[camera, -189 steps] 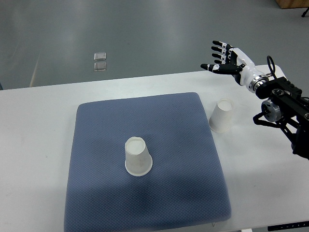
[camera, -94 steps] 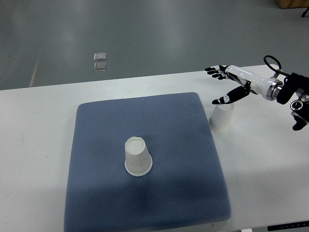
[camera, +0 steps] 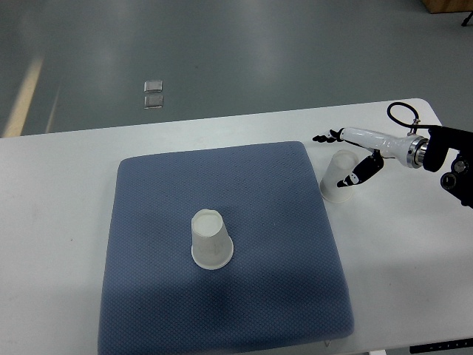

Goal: Stack paper cups
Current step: 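Close the right hand fingers around the upside-down white cup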

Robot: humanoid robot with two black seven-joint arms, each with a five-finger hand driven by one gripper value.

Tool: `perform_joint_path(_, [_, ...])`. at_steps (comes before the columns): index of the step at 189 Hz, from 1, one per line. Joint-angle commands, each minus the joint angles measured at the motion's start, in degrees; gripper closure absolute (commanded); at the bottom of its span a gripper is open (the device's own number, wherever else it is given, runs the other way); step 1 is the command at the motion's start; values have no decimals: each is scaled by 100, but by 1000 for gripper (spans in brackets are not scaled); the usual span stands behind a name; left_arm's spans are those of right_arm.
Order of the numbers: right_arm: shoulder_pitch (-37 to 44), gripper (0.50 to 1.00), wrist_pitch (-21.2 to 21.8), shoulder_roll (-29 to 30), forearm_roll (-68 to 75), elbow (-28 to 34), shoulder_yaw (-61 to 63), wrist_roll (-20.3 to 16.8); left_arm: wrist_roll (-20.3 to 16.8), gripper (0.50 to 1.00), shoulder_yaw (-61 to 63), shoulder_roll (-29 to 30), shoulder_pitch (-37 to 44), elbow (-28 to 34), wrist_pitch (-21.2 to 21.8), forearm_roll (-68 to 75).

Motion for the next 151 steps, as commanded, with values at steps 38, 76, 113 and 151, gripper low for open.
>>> perform_joint_path(38, [14, 591, -243, 42, -565, -253, 3, -12, 0, 500, -5, 0, 0, 0, 0, 0])
perform_joint_path(76, [14, 628, -314, 95, -644, -289, -15, -12, 0, 500, -5, 0, 0, 0, 0, 0])
perform_joint_path(113, [14, 675, -305, 104, -758, -297, -15, -12, 0, 500, 3, 0, 0, 0, 0, 0])
perform_joint_path(151, [14, 707, -305, 112, -767, -350, -15, -3, 0, 500, 3, 0, 0, 0, 0, 0])
